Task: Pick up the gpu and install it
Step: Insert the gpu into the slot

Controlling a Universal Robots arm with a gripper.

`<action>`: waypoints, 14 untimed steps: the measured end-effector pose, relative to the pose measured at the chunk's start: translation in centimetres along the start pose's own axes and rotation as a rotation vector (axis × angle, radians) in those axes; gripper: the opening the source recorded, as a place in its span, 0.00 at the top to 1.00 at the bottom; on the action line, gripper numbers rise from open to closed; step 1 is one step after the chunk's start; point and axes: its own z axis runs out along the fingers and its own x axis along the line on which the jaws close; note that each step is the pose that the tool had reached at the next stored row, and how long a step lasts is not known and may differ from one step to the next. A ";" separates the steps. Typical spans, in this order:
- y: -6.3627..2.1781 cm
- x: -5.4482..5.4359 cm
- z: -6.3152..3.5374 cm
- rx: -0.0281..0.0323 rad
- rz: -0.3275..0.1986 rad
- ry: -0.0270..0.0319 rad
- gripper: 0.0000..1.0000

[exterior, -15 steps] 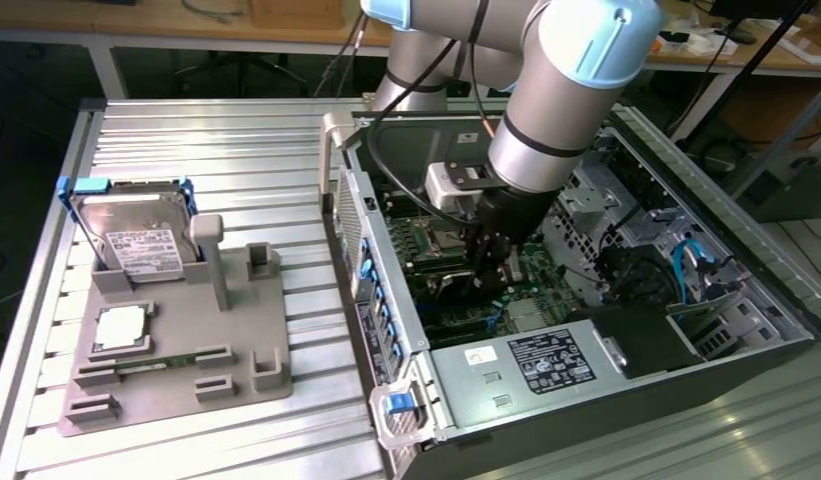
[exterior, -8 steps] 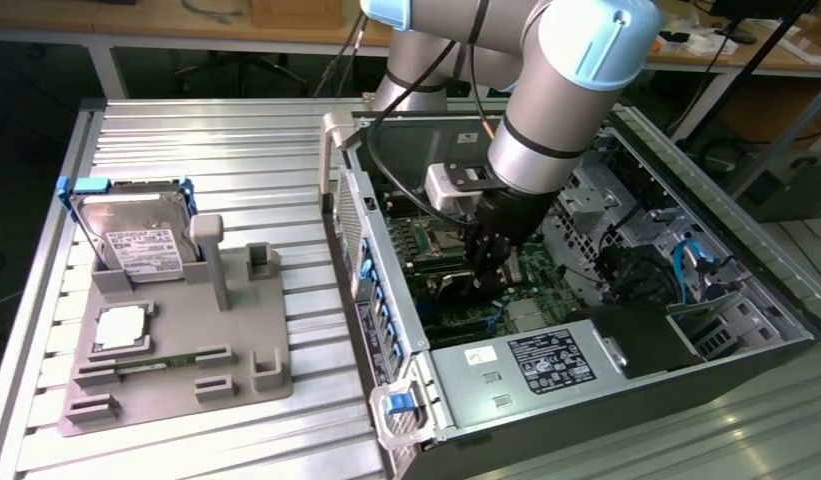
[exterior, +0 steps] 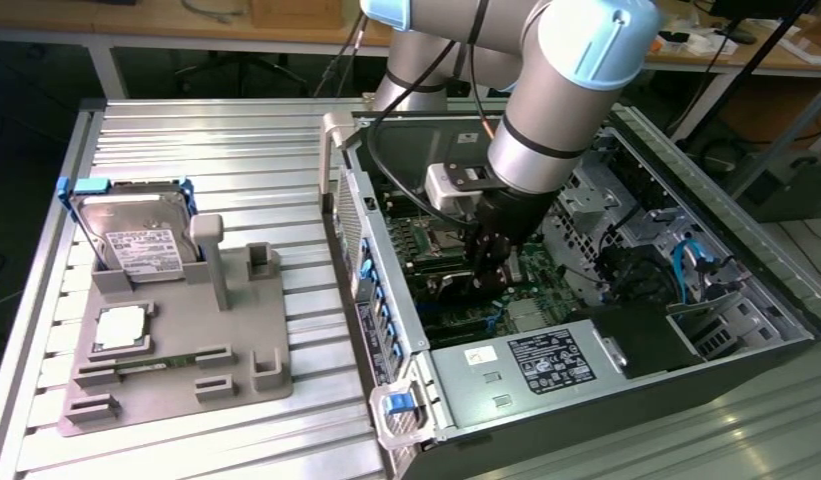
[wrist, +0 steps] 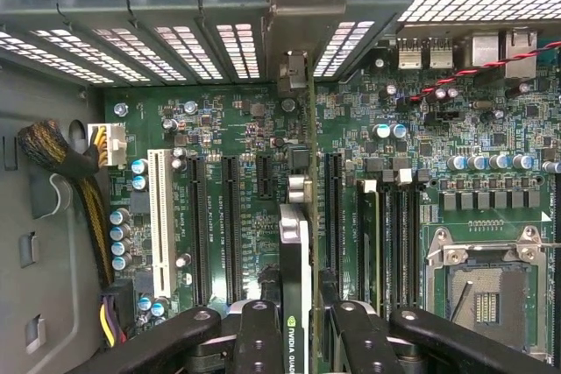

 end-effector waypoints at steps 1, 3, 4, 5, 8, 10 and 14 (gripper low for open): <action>0.00 0.0 0.00 0.0000 0.000 0.0002 0.73; 0.00 -0.1 -0.01 0.0000 0.000 0.0009 0.73; 0.00 -0.1 -0.01 0.0000 0.000 0.0015 0.73; 0.00 -0.1 -0.01 0.0000 0.000 0.0019 0.73; 0.01 -0.2 -0.01 0.0001 0.000 0.0044 0.73; 0.01 -0.3 -0.01 0.0000 0.000 0.0063 0.73; 0.01 -0.3 0.00 0.0001 0.000 0.0070 0.73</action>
